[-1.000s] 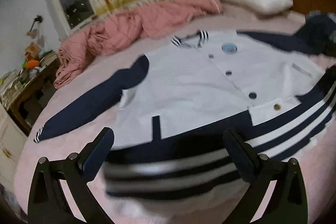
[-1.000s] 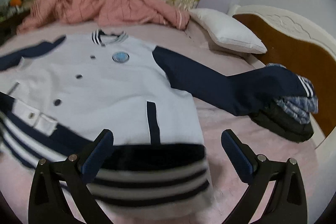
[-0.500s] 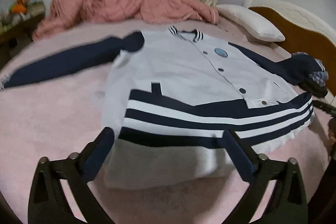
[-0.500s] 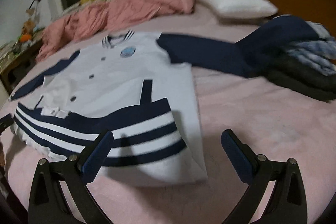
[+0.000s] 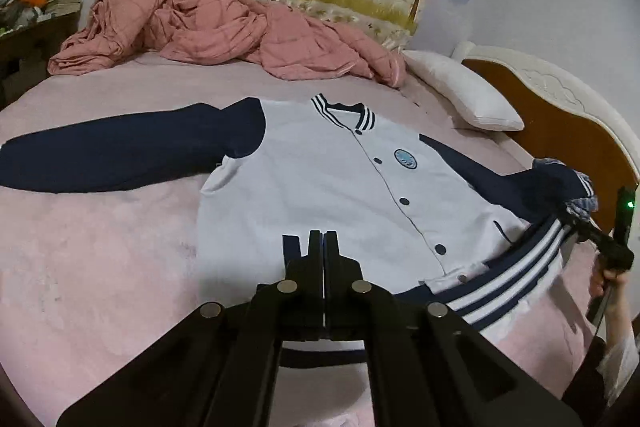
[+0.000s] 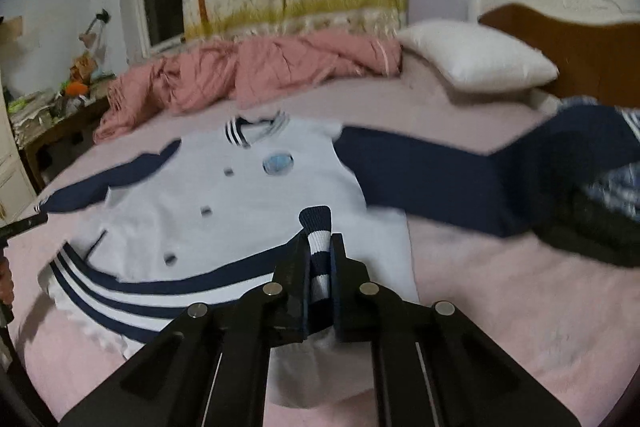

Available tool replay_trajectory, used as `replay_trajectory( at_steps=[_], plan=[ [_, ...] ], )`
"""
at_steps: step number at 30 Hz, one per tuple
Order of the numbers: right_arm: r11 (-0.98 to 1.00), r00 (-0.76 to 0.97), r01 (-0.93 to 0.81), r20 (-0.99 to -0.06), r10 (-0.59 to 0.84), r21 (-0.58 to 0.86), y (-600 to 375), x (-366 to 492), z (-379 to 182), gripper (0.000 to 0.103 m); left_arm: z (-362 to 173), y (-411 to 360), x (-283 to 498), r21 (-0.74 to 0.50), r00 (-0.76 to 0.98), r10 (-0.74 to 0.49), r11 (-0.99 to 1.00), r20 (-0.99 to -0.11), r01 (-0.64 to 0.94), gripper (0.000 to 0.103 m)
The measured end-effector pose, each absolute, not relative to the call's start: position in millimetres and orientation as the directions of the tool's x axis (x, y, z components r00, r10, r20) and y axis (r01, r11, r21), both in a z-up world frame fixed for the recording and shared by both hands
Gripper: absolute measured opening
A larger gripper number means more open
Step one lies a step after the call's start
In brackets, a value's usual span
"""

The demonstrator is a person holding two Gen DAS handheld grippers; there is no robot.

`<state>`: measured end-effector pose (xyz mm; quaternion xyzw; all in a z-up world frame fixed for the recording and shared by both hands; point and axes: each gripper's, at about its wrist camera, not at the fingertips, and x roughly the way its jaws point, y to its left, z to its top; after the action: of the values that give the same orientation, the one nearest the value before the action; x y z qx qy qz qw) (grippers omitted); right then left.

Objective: Fold large clothes
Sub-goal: 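Carry the hem toward the collar with both grippers, folding the jacket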

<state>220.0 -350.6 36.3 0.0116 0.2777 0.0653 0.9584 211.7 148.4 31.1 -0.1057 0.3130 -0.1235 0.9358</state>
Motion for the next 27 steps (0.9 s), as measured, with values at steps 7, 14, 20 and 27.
replay_trajectory(
  at_steps=[7, 14, 20, 27],
  plan=[
    [0.998, 0.794, -0.054, -0.607, 0.023, -0.033, -341.6, 229.8, 1.0, 0.009, -4.0, 155.0, 194.5, -0.249, 0.709, -0.270, 0.959, -0.651, 0.136, 0.080],
    [0.998, 0.790, -0.067, -0.609, 0.063, 0.016, -354.9, 223.7, -6.2, 0.009, -48.4, 156.2, 214.4, -0.305, 0.602, -0.303, 0.947, -0.739, 0.103, 0.017],
    [0.997, 0.852, -0.080, -0.520, 0.059, -0.018, -348.4, 219.1, 27.6, 0.008, 21.5, 161.3, 194.1, -0.235, 0.786, -0.262, 0.960, -0.560, 0.153, 0.011],
    [0.997, 0.846, -0.055, -0.533, 0.018, -0.055, -340.7, 279.1, 56.3, 0.008, 32.1, 154.9, 263.5, -0.170, 0.781, -0.166, 0.982, -0.602, 0.078, 0.011]
  ],
)
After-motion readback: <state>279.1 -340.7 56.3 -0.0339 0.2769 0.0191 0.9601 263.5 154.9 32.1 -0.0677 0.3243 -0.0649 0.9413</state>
